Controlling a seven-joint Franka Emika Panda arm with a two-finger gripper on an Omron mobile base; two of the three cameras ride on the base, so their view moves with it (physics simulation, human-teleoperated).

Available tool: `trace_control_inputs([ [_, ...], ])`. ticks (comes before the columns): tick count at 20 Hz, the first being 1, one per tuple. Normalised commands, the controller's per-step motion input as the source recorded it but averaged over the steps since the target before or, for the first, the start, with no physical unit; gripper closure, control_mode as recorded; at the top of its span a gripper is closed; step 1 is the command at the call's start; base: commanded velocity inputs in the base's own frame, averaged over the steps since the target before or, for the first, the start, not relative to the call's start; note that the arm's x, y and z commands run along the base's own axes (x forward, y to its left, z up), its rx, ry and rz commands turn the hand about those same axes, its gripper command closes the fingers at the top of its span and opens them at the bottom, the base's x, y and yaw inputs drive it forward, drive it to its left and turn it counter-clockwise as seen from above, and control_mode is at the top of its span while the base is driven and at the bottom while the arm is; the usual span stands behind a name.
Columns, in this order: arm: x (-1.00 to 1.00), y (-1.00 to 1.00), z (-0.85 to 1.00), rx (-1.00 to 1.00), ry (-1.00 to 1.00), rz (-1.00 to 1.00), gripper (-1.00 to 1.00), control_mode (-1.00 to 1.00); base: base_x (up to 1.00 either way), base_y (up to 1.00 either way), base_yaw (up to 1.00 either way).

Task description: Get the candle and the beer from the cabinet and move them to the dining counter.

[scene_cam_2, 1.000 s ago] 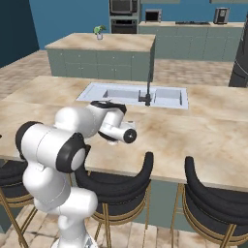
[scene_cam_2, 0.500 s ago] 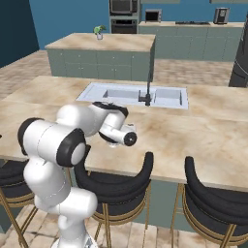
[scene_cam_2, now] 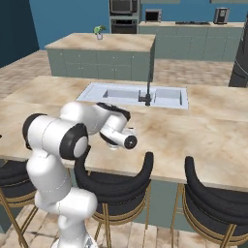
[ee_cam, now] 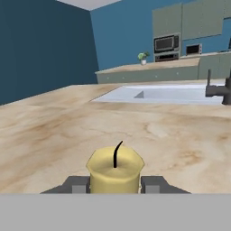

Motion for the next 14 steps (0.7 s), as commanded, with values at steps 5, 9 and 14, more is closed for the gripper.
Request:
trace_control_inputs([
  [5,0.05,0.0,-0.27,0.0,0.0,0.0,1.0,-1.0,0.0,0.0,0.0],
  [9,0.09,0.0,-0.23,0.0,0.0,0.0,1.0,-1.0,0.0,0.0,0.0],
  [14,0.07,0.0,-0.22,0.0,0.0,0.0,1.0,-1.0,0.0,0.0,0.0],
])
